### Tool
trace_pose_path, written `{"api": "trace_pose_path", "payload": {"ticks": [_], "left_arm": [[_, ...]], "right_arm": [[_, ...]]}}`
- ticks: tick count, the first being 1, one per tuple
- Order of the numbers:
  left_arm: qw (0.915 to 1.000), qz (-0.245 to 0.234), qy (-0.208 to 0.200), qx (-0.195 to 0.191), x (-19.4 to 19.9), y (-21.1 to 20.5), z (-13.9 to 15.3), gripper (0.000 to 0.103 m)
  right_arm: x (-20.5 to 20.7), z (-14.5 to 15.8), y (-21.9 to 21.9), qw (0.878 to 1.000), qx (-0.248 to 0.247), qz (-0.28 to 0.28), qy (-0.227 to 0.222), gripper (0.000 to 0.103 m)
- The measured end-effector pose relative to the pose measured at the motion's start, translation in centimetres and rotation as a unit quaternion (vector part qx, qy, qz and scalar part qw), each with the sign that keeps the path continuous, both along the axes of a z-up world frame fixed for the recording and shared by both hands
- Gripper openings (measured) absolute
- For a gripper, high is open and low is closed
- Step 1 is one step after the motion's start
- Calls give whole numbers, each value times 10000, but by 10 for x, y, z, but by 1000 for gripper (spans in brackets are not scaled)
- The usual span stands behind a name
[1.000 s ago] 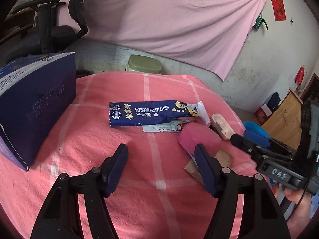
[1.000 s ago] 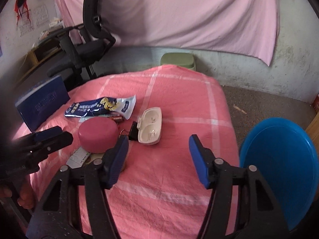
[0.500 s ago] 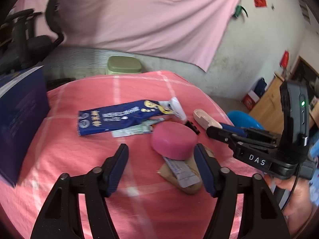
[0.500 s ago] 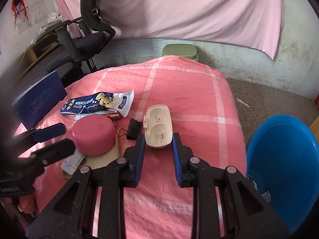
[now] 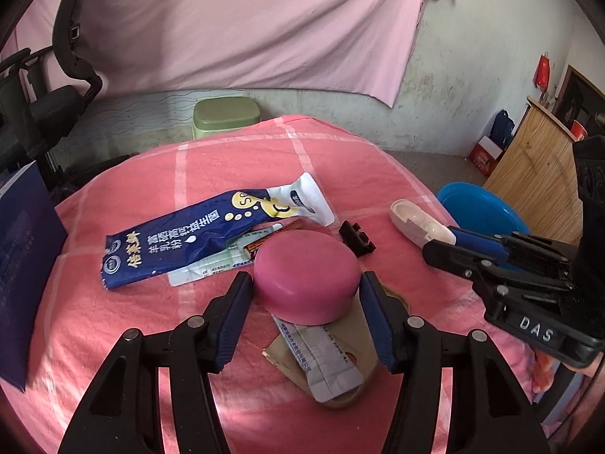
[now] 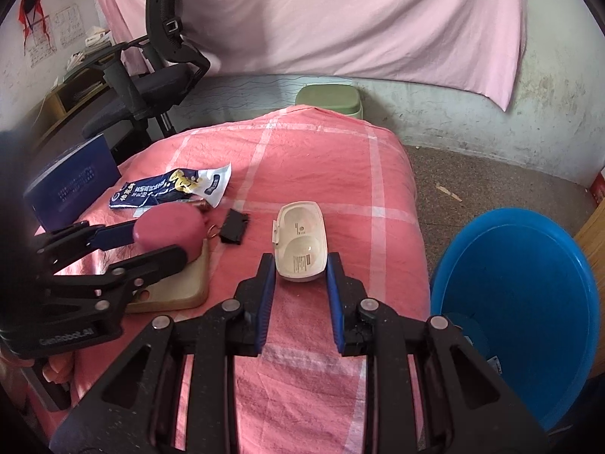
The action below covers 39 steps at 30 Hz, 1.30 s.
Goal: Collect trash
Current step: 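Grasp the pink round case with the left tool while the right tool grasps the white case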
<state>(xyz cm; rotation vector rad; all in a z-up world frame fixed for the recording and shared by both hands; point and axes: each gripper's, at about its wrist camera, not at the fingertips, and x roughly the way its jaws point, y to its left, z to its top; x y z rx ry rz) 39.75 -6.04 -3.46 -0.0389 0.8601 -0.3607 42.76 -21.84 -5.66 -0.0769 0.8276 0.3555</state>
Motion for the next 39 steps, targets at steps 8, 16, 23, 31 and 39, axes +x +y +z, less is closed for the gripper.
{"api": "trace_pose_path", "payload": {"ticks": [8, 16, 23, 31, 39], "left_arm": [[9998, 41, 45, -212, 1, 7, -1, 52], [9992, 67, 142, -372, 5, 10, 0, 52], [9989, 40, 202, -421, 14, 11, 0, 52], [9984, 109, 62, -550, 3, 17, 2, 52], [9973, 251, -110, -680, -12, 24, 6, 51]], "right_arm": [[6, -3, 9, 9999, -100, 97, 101, 48], [14, -6, 12, 9998, -74, 70, 178, 53], [14, -7, 5, 9996, 183, -17, 214, 47], [6, -4, 10, 9996, 188, 207, 99, 46], [-9, 6, 7, 9987, 285, 346, -258, 46]]}}
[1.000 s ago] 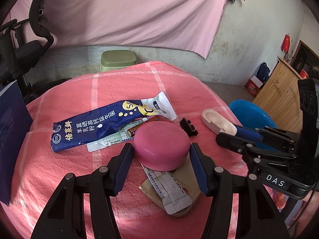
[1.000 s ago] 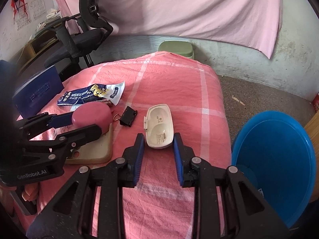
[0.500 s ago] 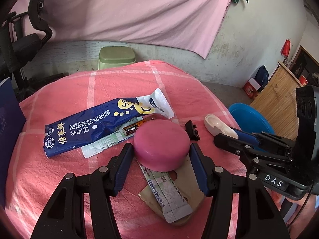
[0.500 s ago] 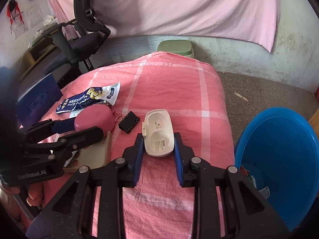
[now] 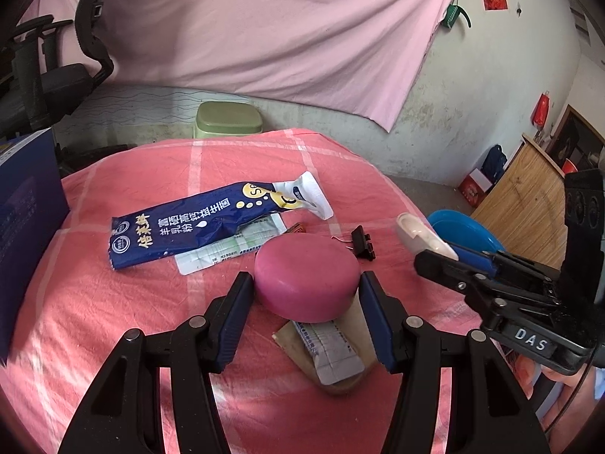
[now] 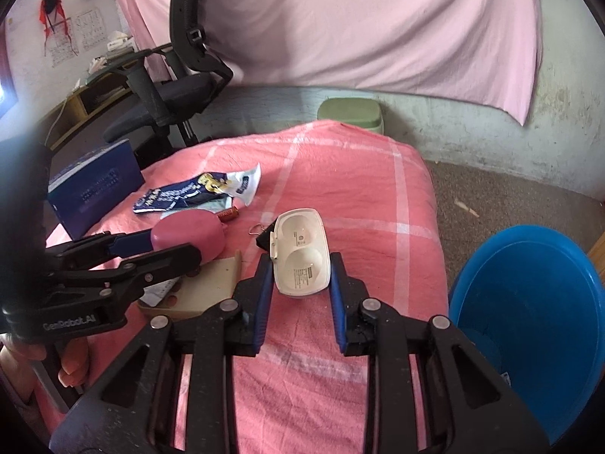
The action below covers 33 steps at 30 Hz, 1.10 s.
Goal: Collect trash
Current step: 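Grasp the pink round case with the left tool while the right tool grasps the white case, then carry the pink and white cases to the blue bucket and open both tools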
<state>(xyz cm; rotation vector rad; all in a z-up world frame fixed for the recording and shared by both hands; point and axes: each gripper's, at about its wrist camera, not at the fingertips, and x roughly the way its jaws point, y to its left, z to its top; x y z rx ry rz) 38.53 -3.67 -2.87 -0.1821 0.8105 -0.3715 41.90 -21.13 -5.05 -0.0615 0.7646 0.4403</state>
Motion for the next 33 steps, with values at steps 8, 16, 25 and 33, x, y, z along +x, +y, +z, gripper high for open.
{"api": "trace_pose_path", "payload": {"ticks": [8, 16, 25, 33], "left_arm": [[9995, 80, -303, 22, -8, -2, 8, 51], [9926, 403, -1120, -233, -36, 8, 30, 51], [9662, 810, -2435, -242, -79, -15, 67, 51], [9455, 638, -3164, -422, -100, -58, 100, 52]], "right_arm": [[-10, 8, -3, 9994, 151, 25, -309, 46], [-33, 25, -11, 9935, 358, -128, -1069, 46], [-72, 53, -37, 9687, 910, -442, -2267, 46], [-110, 81, -80, 9296, 1096, -1065, -3355, 46]]}}
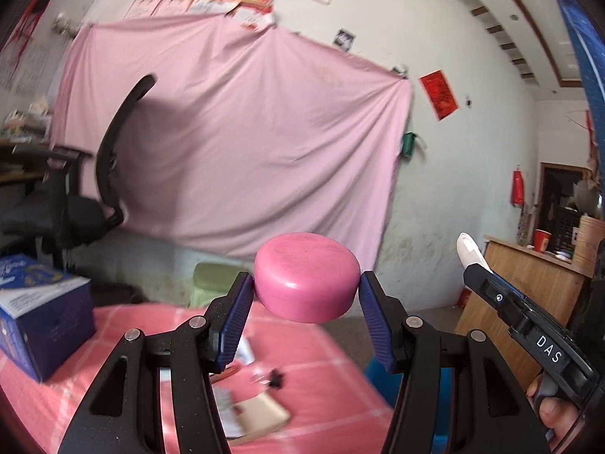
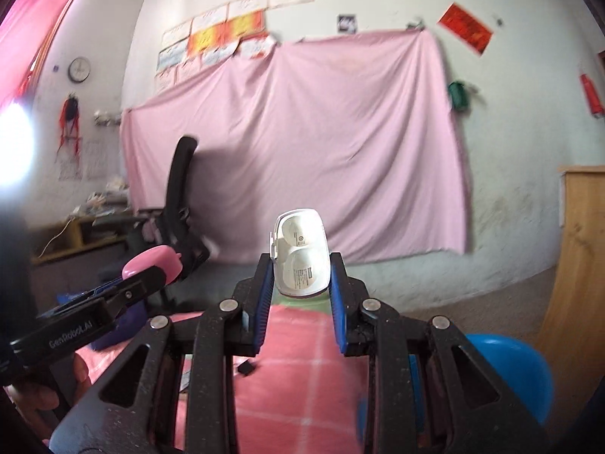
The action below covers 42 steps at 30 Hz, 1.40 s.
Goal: Collect trash
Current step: 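Carry the pink and white cases to the blue bucket and open both tools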
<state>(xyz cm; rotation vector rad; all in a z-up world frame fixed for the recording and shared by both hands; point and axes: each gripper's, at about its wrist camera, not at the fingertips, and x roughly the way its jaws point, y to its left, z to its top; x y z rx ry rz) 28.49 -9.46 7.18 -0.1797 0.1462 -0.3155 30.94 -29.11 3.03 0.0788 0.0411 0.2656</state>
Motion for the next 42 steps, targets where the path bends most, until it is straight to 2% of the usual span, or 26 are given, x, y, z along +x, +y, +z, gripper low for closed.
{"api": "trace_pose_path", "payload": {"ticks": [7, 11, 16, 23, 32, 38, 42], "left_arm": [[9987, -501, -123, 62, 3, -58, 11, 52], [9968, -771, -90, 166, 8, -92, 10, 52], [9940, -1060, 140, 219, 16, -127, 1, 52], [9860, -1362, 888, 359, 37, -161, -18, 52], [9638, -1630, 2060, 460, 68, -183, -48, 52], [9533, -1613, 2492, 552, 79, -187, -57, 52], [9511, -1648, 2568, 484, 82, -184, -58, 55]], "right_arm": [[-18, 5, -41, 9985, 92, -511, -193, 46], [-27, 1, -69, 9970, 120, -752, -129, 46], [-31, -9, -95, 9945, 222, -1010, 139, 46], [-19, -27, -126, 9877, 514, -1211, 840, 46], [6, -54, -147, 9740, 848, -1237, 1699, 47], [17, -63, -154, 9669, 957, -1243, 2011, 47], [23, -67, -160, 9631, 1035, -1293, 2124, 48]]}}
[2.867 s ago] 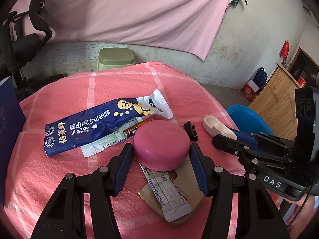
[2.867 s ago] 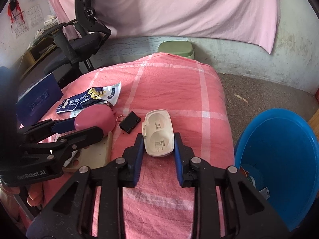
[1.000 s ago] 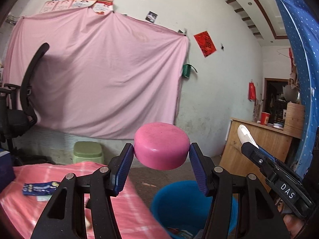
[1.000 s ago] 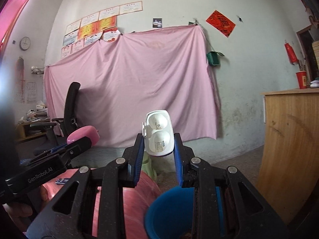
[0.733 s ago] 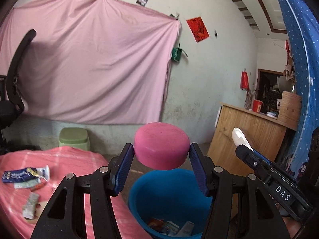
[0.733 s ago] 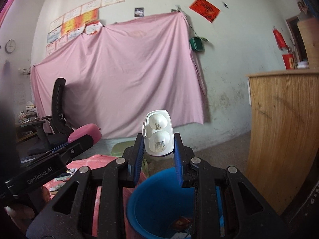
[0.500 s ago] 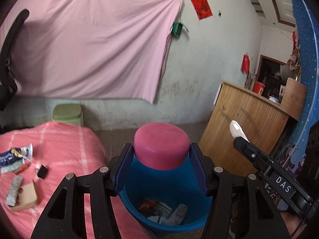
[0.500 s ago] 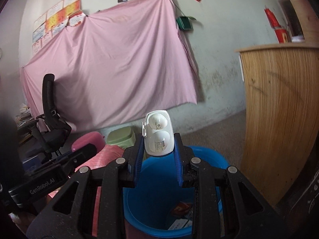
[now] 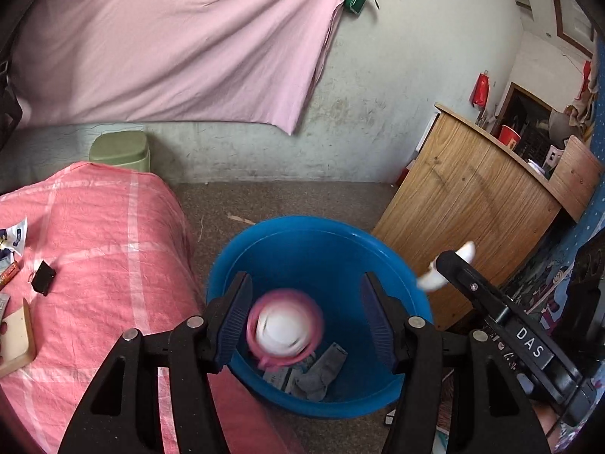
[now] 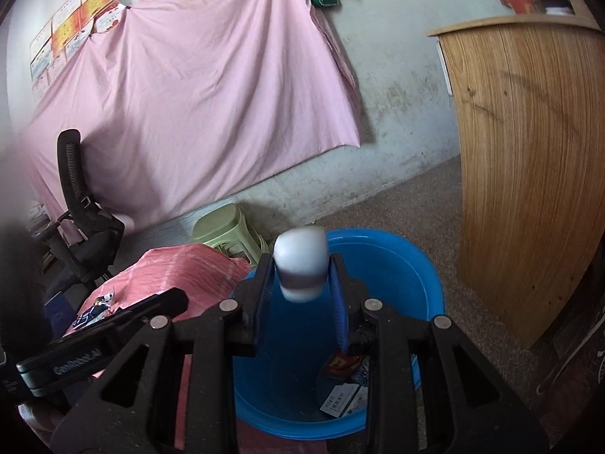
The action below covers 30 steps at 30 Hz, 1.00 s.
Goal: Collect trash
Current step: 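Carry the pink and white cases to the blue bucket and open both tools, then move both tools back over the bed toward the tube and black clip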
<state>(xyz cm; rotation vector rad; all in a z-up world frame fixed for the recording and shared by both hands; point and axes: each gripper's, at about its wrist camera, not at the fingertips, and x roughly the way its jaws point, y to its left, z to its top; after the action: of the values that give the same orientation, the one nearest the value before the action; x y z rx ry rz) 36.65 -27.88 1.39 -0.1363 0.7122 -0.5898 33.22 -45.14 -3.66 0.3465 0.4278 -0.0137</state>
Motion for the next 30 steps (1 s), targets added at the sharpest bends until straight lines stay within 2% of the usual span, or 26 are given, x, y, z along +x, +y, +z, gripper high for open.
{"api": "trace_pose_path", "payload": {"ticks": [8, 10, 12, 16, 18, 19, 20, 21, 22, 24, 30], "left_arm": [[9996, 156, -218, 38, -8, 13, 5, 55], [9989, 266, -387, 30, -13, 21, 11, 62], [9978, 388, -542, -28, -18, 30, 14, 69], [9947, 675, -766, -81, -25, 54, 23, 69], [9926, 836, -874, -55, -28, 66, 28, 71], [9915, 905, -929, -40, -30, 71, 29, 78], [9897, 1012, -1016, -28, -33, 79, 32, 85], [9876, 1118, -1103, -26, -35, 85, 33, 98], [9844, 1261, -1228, -42, -39, 92, 36, 101], [9776, 1500, -1475, -56, -48, 108, 39, 101], [9663, 1924, -1709, 18, -62, 148, 45, 101]], "right_arm": [[-1, 4, 0, 10000, -27, 8, -69, 50], [-3, 7, 4, 9998, -95, 30, -142, 56], [-4, 10, 7, 9997, -135, 48, -220, 67], [-9, 20, 18, 9985, -269, 101, -457, 76], [-12, 27, 25, 9974, -367, 124, -615, 86], [-14, 30, 30, 9966, -411, 146, -700, 89], [-17, 33, 35, 9956, -456, 190, -798, 94], [-18, 35, 39, 9948, -491, 225, -864, 99], [-21, 38, 45, 9934, -545, 278, -966, 101], [-23, 41, 55, 9917, -622, 356, -1069, 103], [-28, 52, 90, 9833, -763, 715, -1490, 103]]}}
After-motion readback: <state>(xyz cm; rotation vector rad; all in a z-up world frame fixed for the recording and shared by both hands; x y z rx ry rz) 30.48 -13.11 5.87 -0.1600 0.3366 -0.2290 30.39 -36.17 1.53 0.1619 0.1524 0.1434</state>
